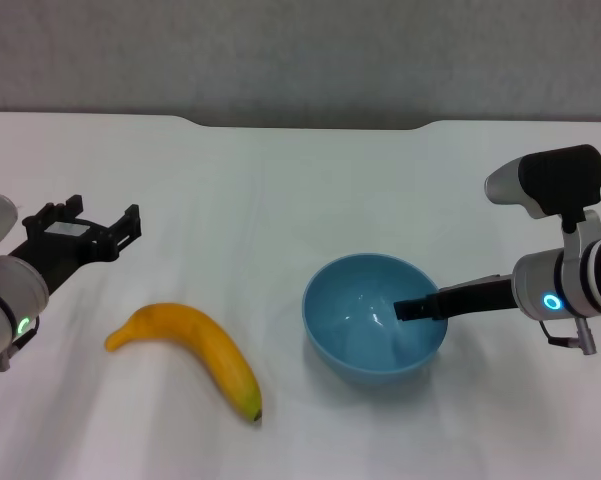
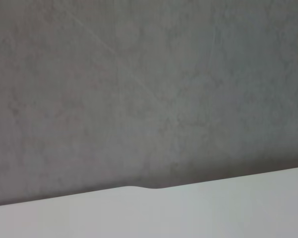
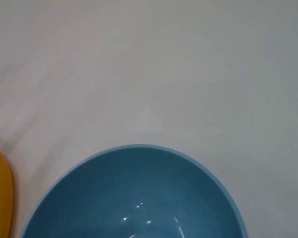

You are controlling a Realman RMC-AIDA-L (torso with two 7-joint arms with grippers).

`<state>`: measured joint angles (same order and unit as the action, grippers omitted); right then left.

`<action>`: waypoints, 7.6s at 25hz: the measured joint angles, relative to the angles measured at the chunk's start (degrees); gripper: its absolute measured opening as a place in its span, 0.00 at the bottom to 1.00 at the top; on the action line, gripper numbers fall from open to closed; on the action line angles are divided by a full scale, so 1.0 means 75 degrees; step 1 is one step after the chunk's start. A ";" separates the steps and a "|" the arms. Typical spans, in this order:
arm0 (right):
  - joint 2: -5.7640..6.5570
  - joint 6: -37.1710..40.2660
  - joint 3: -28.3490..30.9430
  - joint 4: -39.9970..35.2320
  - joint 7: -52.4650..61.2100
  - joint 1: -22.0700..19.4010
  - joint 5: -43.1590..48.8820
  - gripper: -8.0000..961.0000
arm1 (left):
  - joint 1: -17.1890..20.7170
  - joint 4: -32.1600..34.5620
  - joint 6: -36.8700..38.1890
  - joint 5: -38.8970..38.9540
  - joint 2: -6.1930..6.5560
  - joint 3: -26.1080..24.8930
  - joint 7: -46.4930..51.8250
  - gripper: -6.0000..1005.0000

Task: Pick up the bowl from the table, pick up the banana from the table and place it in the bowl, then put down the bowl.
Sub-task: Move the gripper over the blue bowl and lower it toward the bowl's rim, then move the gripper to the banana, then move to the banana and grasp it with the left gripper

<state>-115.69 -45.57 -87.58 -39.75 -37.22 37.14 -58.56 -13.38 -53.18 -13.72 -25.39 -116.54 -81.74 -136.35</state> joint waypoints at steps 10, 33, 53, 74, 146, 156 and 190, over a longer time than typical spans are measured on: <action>-0.0009 0.0260 -0.0082 0.0061 -0.0212 0.0017 -0.0086 0.83 | -0.0003 0.0055 -0.0164 0.0078 0.0000 -0.0009 0.0002 0.78; -0.0019 0.1090 -0.1095 0.1412 -0.0259 0.0774 -0.0999 0.81 | -0.0107 0.0120 -0.0162 0.0081 0.0000 0.0000 0.0004 0.78; -0.0034 0.1315 -0.1245 0.1410 -0.0679 0.0689 -0.1096 0.46 | -0.0099 0.0137 -0.0162 0.0081 0.0000 -0.0048 -0.0001 0.78; -0.0013 0.1527 -0.1239 0.0855 -0.0688 0.0225 -0.1402 0.08 | -0.0113 0.0248 -0.0145 0.0081 0.0001 0.0050 0.0003 0.78; 0.0074 0.0808 0.0273 -0.1938 0.0073 -0.1168 0.0296 0.05 | -0.0999 -0.2259 0.7104 0.8769 -0.0018 0.0335 -0.3000 0.79; 0.0074 0.0813 0.0286 -0.1942 0.0064 -0.1178 0.0297 0.05 | -0.0899 -0.1726 0.6528 0.8394 -0.0033 0.0440 -0.2629 0.79; 0.0085 0.0738 0.0346 -0.1967 0.0069 -0.1123 0.0297 0.05 | -0.2985 -0.3081 1.1388 0.5104 -0.0055 0.1652 -0.0049 0.79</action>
<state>-115.05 -40.04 -84.99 -54.51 -36.71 28.72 -56.34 -35.76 -76.28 71.69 12.89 -116.95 -69.35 -136.72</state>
